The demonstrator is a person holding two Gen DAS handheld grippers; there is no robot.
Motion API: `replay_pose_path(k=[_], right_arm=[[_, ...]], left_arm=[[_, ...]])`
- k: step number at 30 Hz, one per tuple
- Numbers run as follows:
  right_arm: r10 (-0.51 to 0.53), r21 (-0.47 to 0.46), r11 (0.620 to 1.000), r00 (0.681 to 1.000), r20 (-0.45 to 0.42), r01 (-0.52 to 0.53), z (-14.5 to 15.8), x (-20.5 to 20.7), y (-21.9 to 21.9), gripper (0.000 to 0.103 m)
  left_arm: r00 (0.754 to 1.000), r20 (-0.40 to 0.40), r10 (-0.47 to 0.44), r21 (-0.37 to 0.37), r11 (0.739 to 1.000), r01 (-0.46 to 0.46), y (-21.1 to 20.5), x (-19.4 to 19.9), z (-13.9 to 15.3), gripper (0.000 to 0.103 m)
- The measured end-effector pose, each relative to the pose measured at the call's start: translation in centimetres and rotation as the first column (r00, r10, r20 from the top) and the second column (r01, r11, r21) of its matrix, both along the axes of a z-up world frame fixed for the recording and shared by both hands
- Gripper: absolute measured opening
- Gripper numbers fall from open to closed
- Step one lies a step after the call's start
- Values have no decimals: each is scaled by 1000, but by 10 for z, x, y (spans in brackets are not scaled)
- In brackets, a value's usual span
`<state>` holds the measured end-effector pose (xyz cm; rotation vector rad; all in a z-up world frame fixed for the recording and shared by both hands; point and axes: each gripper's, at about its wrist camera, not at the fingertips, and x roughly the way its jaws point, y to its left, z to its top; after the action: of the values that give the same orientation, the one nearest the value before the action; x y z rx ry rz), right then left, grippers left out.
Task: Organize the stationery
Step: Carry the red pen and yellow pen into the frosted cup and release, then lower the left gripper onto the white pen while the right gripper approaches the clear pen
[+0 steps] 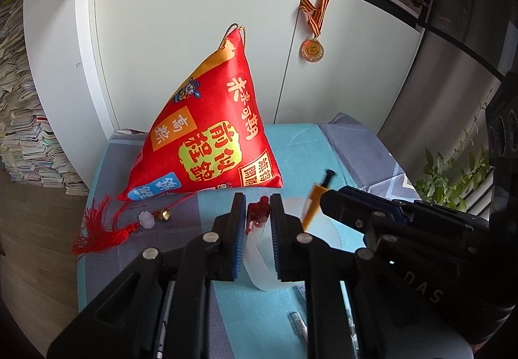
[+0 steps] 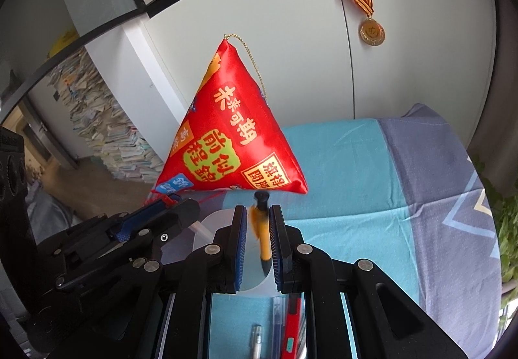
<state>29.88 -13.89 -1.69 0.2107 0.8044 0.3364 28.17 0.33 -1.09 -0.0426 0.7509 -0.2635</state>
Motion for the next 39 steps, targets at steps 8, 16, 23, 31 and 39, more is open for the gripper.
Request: replay_pose_path(k=[8, 16, 23, 31, 39], right_arm=[[-24, -18, 1000, 1000, 17, 24, 9, -32, -14, 15], [-44, -88, 995, 999, 4, 44, 3, -95, -28, 15], [-50, -131, 990, 998, -31, 46, -15, -143, -37, 15], [-43, -143, 989, 994, -102, 28, -48, -178, -41, 15], [-52, -172, 985, 987, -153, 25, -73, -191, -40, 15]], left_arm=[[997, 79, 14, 30, 999, -17, -3, -31, 18, 29], [989, 147, -7, 66, 998, -3, -10, -84, 31, 35], [984, 176, -33, 94, 995, 17, -20, -129, 29, 42], [997, 67, -32, 84, 996, 26, -23, -160, -18, 45], [991, -109, -78, 13, 997, 80, -35, -165, -73, 45]])
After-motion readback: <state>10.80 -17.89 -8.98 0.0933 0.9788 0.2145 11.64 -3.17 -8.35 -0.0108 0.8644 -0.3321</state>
